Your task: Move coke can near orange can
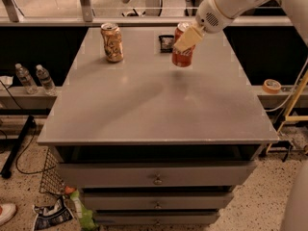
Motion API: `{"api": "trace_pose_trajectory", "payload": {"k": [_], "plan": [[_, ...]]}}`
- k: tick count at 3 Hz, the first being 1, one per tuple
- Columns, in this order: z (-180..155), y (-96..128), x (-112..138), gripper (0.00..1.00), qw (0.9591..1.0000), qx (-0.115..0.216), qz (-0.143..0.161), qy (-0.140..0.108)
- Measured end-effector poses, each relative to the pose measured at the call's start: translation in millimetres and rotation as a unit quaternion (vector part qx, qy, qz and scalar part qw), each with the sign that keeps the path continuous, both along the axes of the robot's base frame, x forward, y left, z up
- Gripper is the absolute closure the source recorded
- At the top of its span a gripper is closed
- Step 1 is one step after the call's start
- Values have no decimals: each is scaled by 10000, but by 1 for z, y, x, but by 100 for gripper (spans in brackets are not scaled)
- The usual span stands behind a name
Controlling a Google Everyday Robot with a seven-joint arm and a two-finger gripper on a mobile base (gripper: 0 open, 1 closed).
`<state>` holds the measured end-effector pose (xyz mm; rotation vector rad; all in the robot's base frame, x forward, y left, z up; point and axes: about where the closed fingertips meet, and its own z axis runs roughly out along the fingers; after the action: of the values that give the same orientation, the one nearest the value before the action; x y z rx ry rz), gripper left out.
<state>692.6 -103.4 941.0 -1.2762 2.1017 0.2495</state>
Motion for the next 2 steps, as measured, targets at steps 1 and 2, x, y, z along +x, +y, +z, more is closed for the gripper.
{"api": "trace_pose_trajectory", "payload": {"k": [1,2], "plan": [[-3,8,1,100,10000,61,-27,58],[16,48,-1,100,9997,72,219,-88]]}}
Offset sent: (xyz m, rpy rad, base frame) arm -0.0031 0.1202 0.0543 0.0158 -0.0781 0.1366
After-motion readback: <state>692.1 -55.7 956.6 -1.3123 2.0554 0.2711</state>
